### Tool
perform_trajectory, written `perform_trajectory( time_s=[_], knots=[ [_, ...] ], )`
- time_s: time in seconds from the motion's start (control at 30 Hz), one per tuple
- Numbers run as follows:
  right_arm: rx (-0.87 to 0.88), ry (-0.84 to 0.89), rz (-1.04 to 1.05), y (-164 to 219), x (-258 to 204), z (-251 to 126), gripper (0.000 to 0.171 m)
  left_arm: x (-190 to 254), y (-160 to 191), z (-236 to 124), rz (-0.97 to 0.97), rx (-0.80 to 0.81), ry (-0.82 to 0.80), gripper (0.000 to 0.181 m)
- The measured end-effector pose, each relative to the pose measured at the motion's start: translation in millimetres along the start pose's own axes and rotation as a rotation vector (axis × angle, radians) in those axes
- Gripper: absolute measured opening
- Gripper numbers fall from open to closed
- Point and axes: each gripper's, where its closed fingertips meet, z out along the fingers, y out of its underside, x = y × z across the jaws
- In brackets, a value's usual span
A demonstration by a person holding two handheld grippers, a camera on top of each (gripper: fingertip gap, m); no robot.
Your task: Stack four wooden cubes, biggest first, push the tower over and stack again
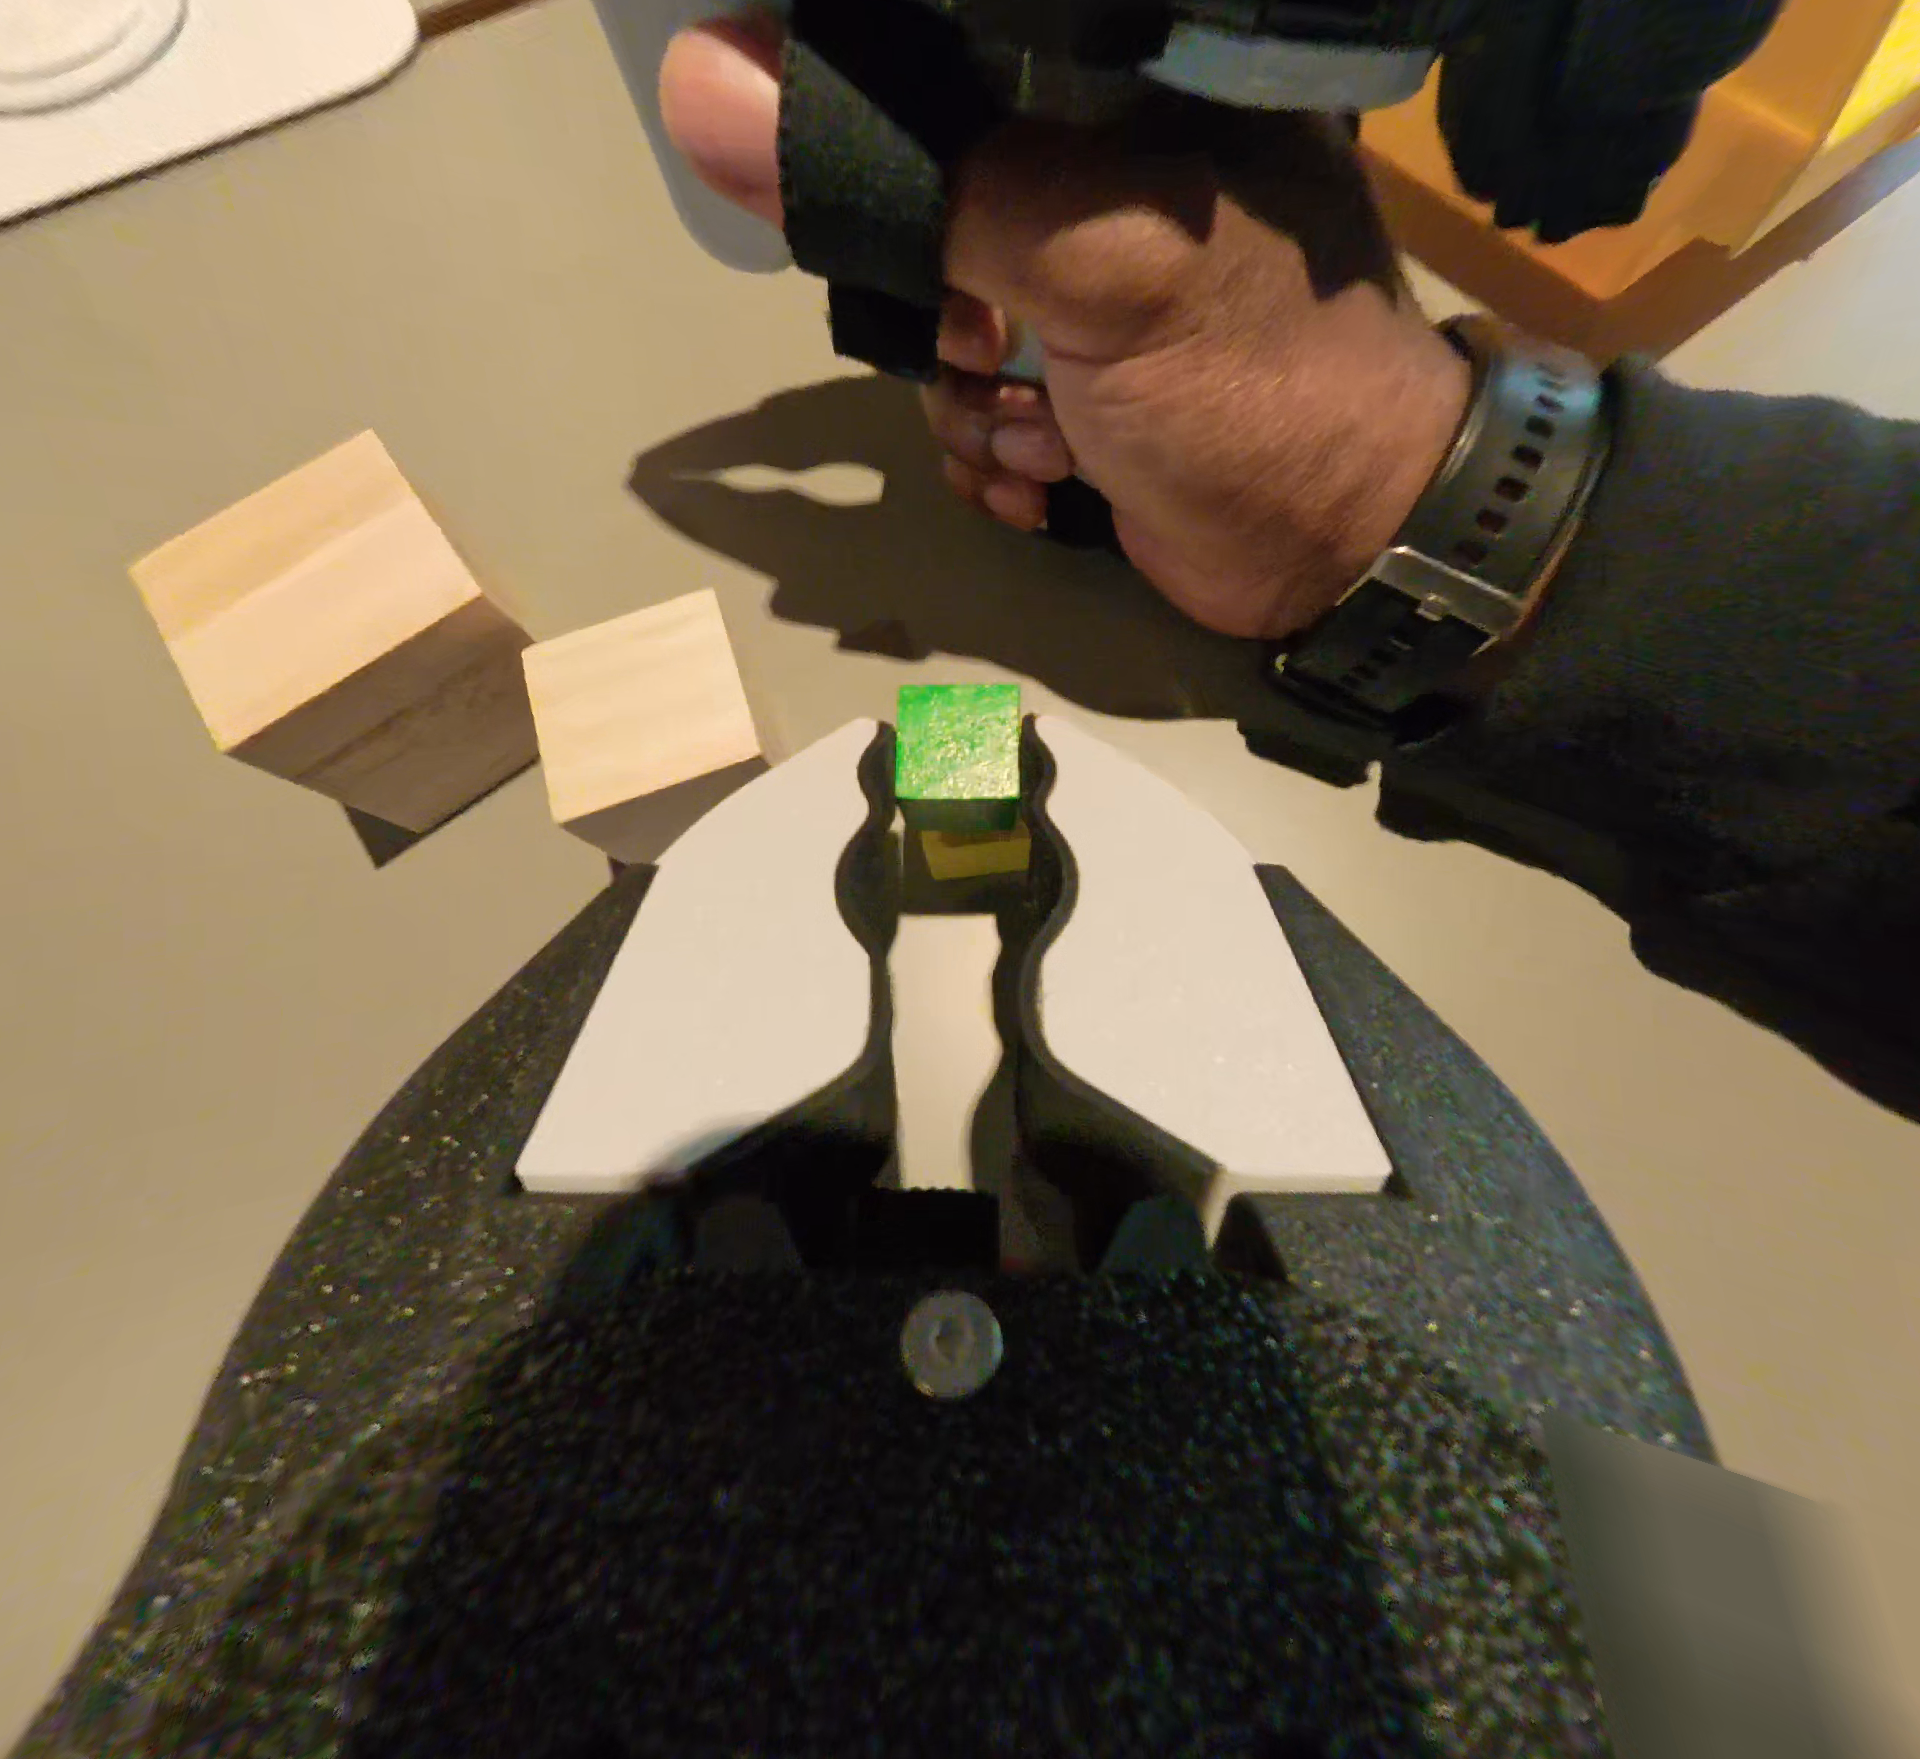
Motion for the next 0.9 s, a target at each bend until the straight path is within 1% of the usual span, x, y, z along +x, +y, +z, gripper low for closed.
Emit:
perform_trajectory(
  time_s=[0.03, 0.13, 0.33, 0.47, 0.53, 0.63, 0.9],
  knots=[
    [0.003, 0.0, 0.002, -0.3, 0.1, -0.3, 0.0, 0.1, 4.1, 3.5, -0.008, -0.022, -0.006, 0.022],
    [0.006, -0.001, 0.009, -0.7, 0.7, -0.6, 0.0, 0.1, 7.2, 6.0, -0.038, -0.027, -0.021, 0.022],
    [-0.006, -0.002, 0.005, 0.9, 0.1, 0.7, 0.0, 1.3, 8.4, 7.0, -0.031, -0.043, -0.033, 0.023],
    [-0.006, -0.002, 0.005, 0.7, 0.1, 0.6, 0.0, 0.2, 8.7, 4.8, -0.034, -0.033, -0.056, 0.028],
    [-0.004, -0.002, 0.008, 0.6, 0.3, 0.5, 0.0, 0.9, 8.6, 2.8, -0.041, -0.022, -0.061, 0.028],
    [-0.001, -0.002, 0.006, 0.1, 0.2, 0.0, 0.0, 2.1, 6.9, 1.6, -0.047, -0.008, -0.057, 0.021],
    [0.003, -0.003, 0.004, -0.3, 0.0, -0.2, 0.0, 3.8, 4.9, 2.9, -0.073, 0.004, -0.058, 0.021]
  ],
)
